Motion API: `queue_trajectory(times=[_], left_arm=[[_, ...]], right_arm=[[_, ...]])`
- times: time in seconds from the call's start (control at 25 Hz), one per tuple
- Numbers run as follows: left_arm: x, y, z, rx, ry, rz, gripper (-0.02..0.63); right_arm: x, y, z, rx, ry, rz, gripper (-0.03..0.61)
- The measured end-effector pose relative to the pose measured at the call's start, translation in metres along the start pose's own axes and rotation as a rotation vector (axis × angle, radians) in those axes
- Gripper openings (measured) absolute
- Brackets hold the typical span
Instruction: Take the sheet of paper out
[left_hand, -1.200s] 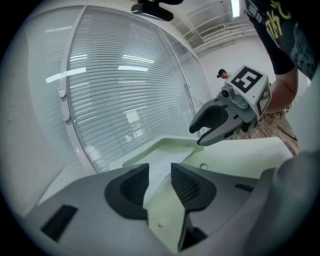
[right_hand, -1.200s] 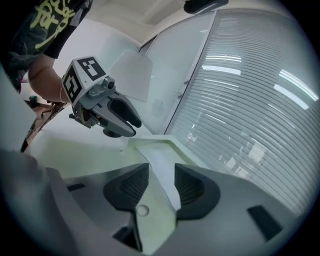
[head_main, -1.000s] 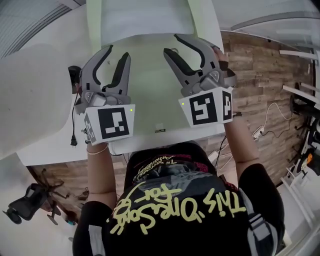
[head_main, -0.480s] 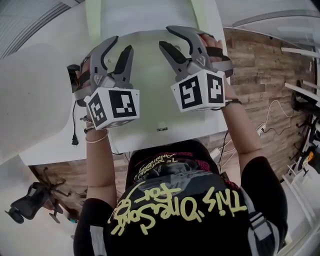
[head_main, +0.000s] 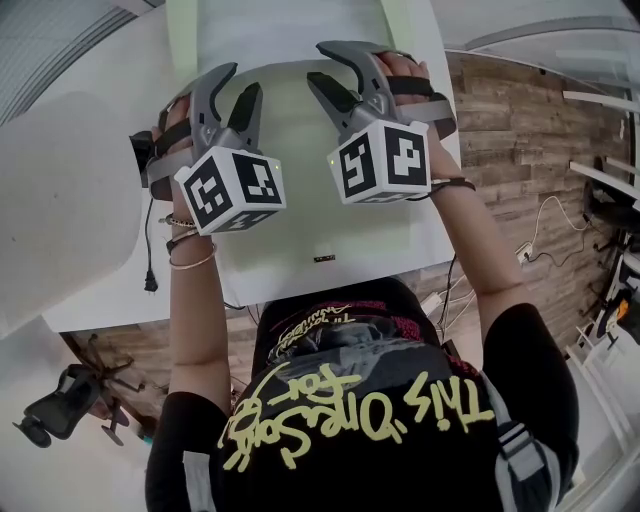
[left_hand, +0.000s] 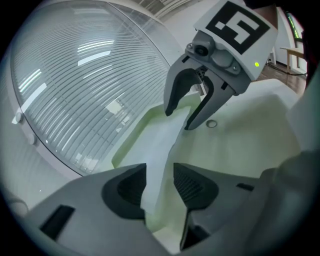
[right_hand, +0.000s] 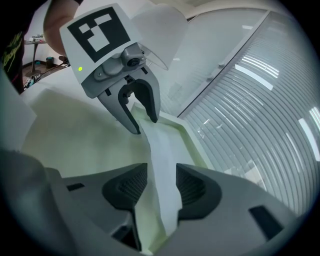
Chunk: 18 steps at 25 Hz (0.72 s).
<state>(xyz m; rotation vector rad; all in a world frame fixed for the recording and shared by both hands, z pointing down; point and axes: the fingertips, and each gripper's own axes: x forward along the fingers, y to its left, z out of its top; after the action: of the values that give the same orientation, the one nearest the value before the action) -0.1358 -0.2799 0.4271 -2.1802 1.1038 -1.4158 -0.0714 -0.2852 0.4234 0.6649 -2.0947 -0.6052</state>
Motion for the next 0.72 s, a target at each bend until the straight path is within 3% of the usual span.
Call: queue_trajectory(times=[0.24,0.72], left_arm=[[0.012,-0.001,-0.005,0.066,0.035,-0.01,0.17],[0.026,0.005,-0.002,0.108,0.083,-0.01,0.172]], right_arm=[[0.013,0.006,-0.004,-0.053,0.042,0.029,0.173],[0.032,0.002,-0.009,-0.069,0.072,0.029,0.175]])
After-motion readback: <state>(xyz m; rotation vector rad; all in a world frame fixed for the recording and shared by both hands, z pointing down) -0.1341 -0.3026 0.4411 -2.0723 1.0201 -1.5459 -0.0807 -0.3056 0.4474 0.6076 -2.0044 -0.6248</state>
